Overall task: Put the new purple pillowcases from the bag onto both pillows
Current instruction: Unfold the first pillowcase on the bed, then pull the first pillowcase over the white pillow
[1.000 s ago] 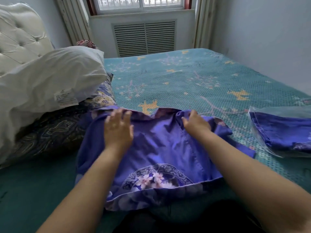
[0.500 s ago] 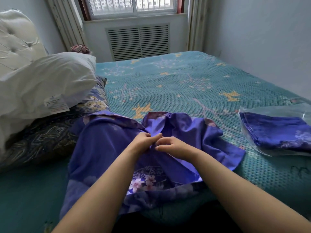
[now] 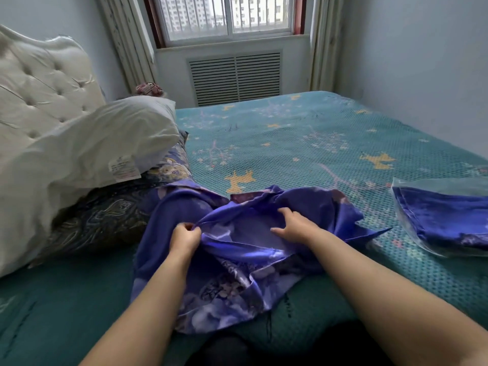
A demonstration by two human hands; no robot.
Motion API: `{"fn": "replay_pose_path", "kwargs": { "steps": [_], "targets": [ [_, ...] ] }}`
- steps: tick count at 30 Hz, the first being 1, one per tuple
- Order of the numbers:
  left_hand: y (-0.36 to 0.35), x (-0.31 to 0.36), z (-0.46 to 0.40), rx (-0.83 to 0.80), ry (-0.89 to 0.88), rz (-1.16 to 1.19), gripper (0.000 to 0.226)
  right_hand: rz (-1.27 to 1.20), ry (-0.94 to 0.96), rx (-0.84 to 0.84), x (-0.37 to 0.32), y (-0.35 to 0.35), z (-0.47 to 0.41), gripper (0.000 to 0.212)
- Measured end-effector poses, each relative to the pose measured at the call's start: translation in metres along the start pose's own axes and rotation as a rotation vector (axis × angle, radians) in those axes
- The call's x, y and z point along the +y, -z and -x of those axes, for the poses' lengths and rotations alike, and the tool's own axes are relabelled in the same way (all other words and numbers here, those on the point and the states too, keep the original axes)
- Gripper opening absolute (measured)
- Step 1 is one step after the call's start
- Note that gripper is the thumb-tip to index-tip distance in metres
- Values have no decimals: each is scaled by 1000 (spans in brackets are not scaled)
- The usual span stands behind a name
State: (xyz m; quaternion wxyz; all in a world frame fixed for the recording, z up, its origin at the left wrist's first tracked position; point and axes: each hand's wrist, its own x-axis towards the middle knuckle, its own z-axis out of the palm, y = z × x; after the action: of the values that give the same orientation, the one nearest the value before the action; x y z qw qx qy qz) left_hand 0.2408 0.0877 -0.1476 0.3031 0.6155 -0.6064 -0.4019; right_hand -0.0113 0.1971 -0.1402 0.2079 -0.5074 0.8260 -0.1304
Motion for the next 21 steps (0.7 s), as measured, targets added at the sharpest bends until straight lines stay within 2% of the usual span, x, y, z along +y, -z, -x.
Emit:
{"fn": "replay_pose_path", "kwargs": {
  "steps": [1,3,5,7,9,11,12,14,15,17,18,21],
  "targets": [
    [2,3,3,29,-52,-57,18,-27,39,42,-9,3,1,70],
    [11,15,11,193,-323,-176,28,-121,116,120,-32,7,1,50],
    [25,33,19,470,-700,-250,32,-229,184,172,-57,12,1,36],
    [49,55,21,738,-907,-360,44,-354,266,218,-86,19,-1,29],
    [81,75,5,855,-855,-512,68,-510,329,212,-119,25,-3,21],
    [110,88,-20,755,-690,-665,96,-594,350,207,-143,27,-6,15],
    [124,89,-36,685,-607,-723,101,-605,355,216,-153,26,-7,15],
    [146,89,-60,581,-430,-794,92,-605,359,225,-165,22,-9,18],
    [154,89,-68,551,-386,-814,77,-605,357,221,-169,21,-9,18],
    [160,91,-77,561,-465,-832,38,-637,351,207,-171,20,-9,14],
    [157,93,-76,560,-520,-820,28,-673,346,197,-170,20,-9,11],
    [145,90,-56,509,-592,-685,29,-810,293,237,-172,23,-12,14]
  ]
}}
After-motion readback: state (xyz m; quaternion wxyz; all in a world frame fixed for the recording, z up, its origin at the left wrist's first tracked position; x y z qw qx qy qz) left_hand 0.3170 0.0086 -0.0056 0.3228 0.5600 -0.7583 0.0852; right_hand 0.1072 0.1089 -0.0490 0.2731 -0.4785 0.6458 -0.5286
